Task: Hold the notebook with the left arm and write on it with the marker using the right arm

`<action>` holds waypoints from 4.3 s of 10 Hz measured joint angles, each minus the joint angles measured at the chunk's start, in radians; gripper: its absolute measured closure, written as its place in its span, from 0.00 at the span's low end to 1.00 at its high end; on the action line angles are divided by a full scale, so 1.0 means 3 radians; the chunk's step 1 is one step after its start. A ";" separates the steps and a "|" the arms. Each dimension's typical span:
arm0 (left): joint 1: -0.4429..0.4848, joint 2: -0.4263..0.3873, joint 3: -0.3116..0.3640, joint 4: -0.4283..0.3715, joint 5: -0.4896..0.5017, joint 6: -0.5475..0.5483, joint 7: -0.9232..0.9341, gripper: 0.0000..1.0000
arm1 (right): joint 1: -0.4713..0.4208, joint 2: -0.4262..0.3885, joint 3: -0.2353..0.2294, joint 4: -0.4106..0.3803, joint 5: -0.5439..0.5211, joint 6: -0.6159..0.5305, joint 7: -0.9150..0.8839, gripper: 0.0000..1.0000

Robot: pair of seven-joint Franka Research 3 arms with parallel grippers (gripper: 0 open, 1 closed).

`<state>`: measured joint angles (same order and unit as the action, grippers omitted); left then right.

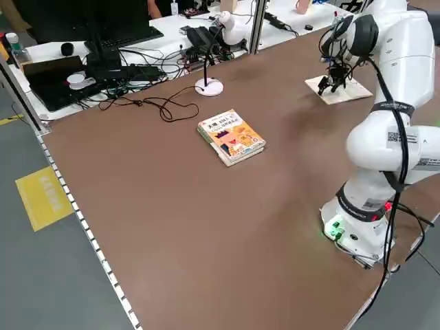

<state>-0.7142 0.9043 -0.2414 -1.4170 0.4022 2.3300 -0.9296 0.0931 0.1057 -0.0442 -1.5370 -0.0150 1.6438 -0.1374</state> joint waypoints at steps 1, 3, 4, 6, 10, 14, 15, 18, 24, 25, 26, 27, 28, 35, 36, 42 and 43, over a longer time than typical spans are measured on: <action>0.0000 0.0000 0.0000 0.0000 0.0000 0.0000 0.0000 0.00 | -0.0082 0.0043 0.0011 -0.0041 0.0000 0.0082 -0.0240 0.00; 0.0000 0.0000 0.0000 0.0001 0.0000 0.0000 0.0000 0.00 | -0.0219 0.0142 0.0023 -0.0096 0.0000 0.0225 -0.0657 0.00; 0.0000 0.0001 0.0000 0.0001 0.0000 0.0000 0.0000 0.00 | -0.0269 0.0199 0.0025 -0.0106 0.0000 0.0296 -0.0814 0.00; 0.0000 0.0001 0.0000 0.0002 0.0000 0.0000 0.0001 0.00 | -0.0341 0.0326 0.0028 -0.0115 -0.0018 0.0447 -0.1005 0.00; 0.0000 0.0001 0.0000 0.0004 0.0000 0.0000 0.0014 0.00 | -0.0500 0.0614 0.0039 -0.0466 -0.0014 0.1247 -0.1068 0.00; 0.0000 0.0002 0.0001 0.0006 0.0000 0.0000 0.0016 0.00 | -0.0536 0.0862 0.0002 -0.0982 0.0098 0.1957 -0.0840 0.00; 0.0000 0.0002 0.0001 0.0006 0.0000 0.0000 0.0016 0.00 | -0.0496 0.0889 -0.0020 -0.1047 0.0107 0.2037 -0.0784 0.00; 0.0001 0.0003 0.0002 0.0006 0.0000 0.0000 0.0017 0.00 | -0.0427 0.0919 -0.0050 -0.1282 0.0157 0.2326 -0.0668 0.00; 0.0002 0.0003 0.0003 0.0008 0.0001 0.0000 0.0040 0.00 | -0.0359 0.1120 -0.0089 -0.1777 0.0312 0.3033 -0.0706 0.00; 0.0002 0.0003 0.0003 0.0008 0.0001 0.0000 0.0046 0.00 | -0.0335 0.1149 -0.0091 -0.1781 0.0312 0.3051 -0.0765 0.00; 0.0003 0.0003 0.0003 0.0008 0.0001 0.0000 0.0050 0.00 | -0.0323 0.1169 -0.0096 -0.1781 0.0312 0.3052 -0.0837 0.00; 0.0003 0.0003 0.0003 0.0008 0.0001 0.0000 0.0054 0.00 | -0.0322 0.1179 -0.0110 -0.1781 0.0312 0.3052 -0.0910 0.00; 0.0003 0.0003 0.0003 0.0008 0.0001 0.0001 0.0056 0.00 | -0.0324 0.1180 -0.0137 -0.1781 0.0312 0.3052 -0.0970 0.00; 0.0003 0.0003 0.0004 0.0008 0.0001 0.0001 0.0061 0.00 | -0.0332 0.1285 -0.0207 -0.1798 0.0312 0.3249 -0.1085 0.00; 0.0003 0.0003 0.0004 0.0008 0.0001 0.0001 0.0061 0.00 | -0.0331 0.1310 -0.0207 -0.1803 0.0312 0.3291 -0.1086 0.00; 0.0003 0.0003 0.0005 0.0009 0.0001 0.0003 0.0083 0.00 | -0.0308 0.1395 -0.0202 -0.1847 0.0312 0.3472 -0.1089 0.00; 0.0003 0.0003 0.0005 0.0009 0.0001 0.0004 0.0085 0.00 | -0.0299 0.1405 -0.0200 -0.1847 0.0312 0.3479 -0.1089 0.01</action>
<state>-0.7133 0.9051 -0.2398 -1.4143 0.4024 2.3311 -0.9043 0.0035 0.5273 -0.1042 -2.0912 0.0786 2.6874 -0.4640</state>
